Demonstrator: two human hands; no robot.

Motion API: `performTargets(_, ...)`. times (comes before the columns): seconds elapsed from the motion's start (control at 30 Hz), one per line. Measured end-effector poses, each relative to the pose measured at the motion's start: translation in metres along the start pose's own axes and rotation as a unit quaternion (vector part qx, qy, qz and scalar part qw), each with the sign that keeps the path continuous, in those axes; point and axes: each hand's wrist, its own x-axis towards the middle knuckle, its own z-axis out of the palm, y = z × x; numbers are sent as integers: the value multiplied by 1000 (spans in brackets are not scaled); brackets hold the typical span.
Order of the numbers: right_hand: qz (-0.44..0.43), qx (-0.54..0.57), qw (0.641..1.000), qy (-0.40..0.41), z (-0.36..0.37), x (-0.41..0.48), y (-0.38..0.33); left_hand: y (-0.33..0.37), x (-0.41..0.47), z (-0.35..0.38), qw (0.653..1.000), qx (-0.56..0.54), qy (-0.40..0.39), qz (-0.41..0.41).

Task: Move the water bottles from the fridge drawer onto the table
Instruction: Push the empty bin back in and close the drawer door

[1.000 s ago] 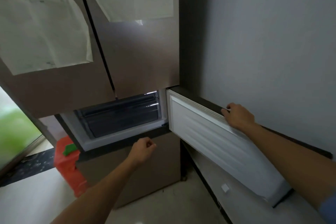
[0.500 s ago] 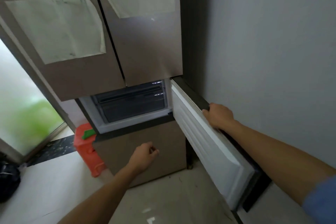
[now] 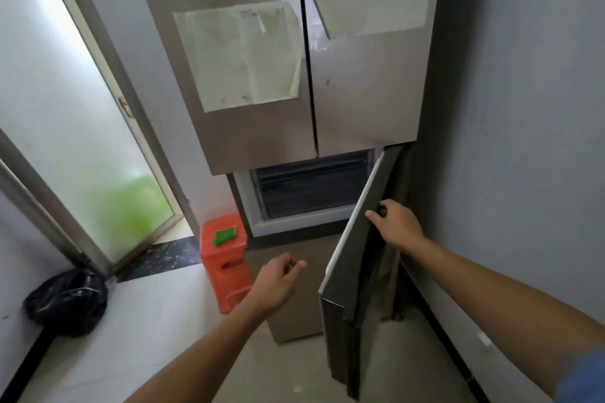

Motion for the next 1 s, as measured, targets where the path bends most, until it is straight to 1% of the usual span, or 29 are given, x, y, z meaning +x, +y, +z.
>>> performTargets(0.07, -25, 25, 999, -1, 19, -4, -17, -16, 1, -16, 1000, -10, 6, 9)
performTargets(0.17, -74, -8, 997, -7, 48, -11, -42, -42, 8, -36, 999, -37, 26, 3)
performTargets(0.23, -100, -35, 994, -7, 66, -10, -54, -56, 19, -49, 996, -75, 51, -20)
performTargets(0.33, -95, -61, 993, -31, 87, 2, -63, -77, 44, -68, 986, -129, 98, -38)
performTargets(0.43, -82, -70, 992, -65, 105, 27, -68, -96, 74, -80, 981, -150, 111, -48)
performTargets(0.53, -74, -56, 992, -90, 122, 60, -76, -98, 101, -90, 979, -140, 138, -60)
performTargets(0.67, -87, -39, 990, -103, 146, 104, -86, -97, 139, -99, 973, -121, 179, -80)
performTargets(0.73, -95, -44, 989, -101, 158, 125, -88, -98, 157, -107, 972, -102, 200, -75)
performTargets(0.8, -114, -50, 988, -89, 169, 143, -90, -100, 176, -114, 969, -100, 206, -88)
performTargets(0.9, -143, -81, 985, -57, 171, 156, -95, -102, 199, -120, 969, -80, 217, -89)
performTargets(1.0, -161, -101, 980, -54, 173, 166, -98, -105, 221, -126, 963, -52, 243, -102)
